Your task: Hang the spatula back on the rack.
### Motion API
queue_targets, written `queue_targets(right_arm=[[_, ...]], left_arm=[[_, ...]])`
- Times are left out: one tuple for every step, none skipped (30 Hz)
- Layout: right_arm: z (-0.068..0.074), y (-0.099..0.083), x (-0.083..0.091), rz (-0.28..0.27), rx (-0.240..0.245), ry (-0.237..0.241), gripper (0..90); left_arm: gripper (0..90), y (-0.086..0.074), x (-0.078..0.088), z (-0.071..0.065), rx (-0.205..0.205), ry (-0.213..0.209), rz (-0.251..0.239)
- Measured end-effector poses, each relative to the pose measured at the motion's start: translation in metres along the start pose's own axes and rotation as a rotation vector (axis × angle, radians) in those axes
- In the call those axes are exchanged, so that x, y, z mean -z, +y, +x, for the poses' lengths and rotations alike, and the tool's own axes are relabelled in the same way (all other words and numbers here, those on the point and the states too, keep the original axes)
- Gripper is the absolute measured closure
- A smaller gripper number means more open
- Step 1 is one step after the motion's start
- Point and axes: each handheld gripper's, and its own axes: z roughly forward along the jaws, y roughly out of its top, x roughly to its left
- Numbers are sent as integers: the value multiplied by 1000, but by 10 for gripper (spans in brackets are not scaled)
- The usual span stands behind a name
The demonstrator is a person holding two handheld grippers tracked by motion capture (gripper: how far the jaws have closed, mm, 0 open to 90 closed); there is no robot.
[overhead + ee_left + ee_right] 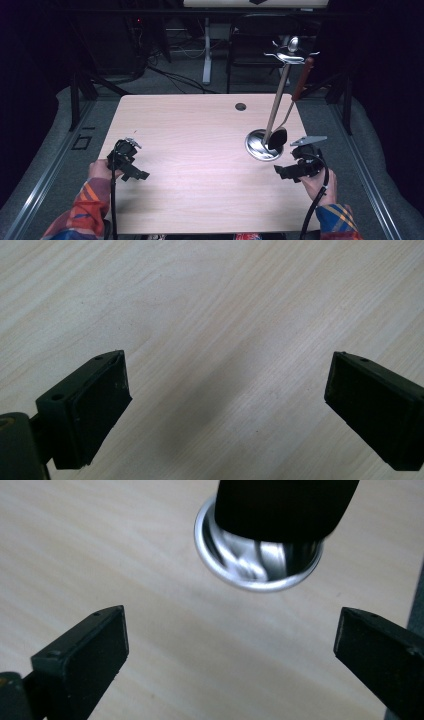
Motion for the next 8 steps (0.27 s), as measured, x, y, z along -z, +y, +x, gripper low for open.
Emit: queue_targets(right_arm=[[1, -3, -2, 19, 0, 4, 2], [2, -6, -4, 37, 2, 6, 0], [3, -9, -7, 51, 2, 4, 1], [4, -12, -10, 66, -1, 17, 0], [3, -14, -12, 79, 5, 20, 0], [4, -15, -13, 88, 14, 25, 0], [4, -16, -14, 89, 14, 24, 0], [4, -16, -14, 89, 14, 24, 0]], left_arm=[[40, 0, 0, 0, 1, 0, 0], [40, 0, 0, 0, 0, -1, 0], [40, 0, 0, 0, 0, -1, -1], [40, 0, 0, 0, 0, -1, -1], [40, 0, 0, 0, 0, -1, -1], [40, 0, 0, 0, 0, -1, -2], [40, 0, 0, 0, 1, -1, -3], [40, 0, 0, 0, 1, -1, -3]])
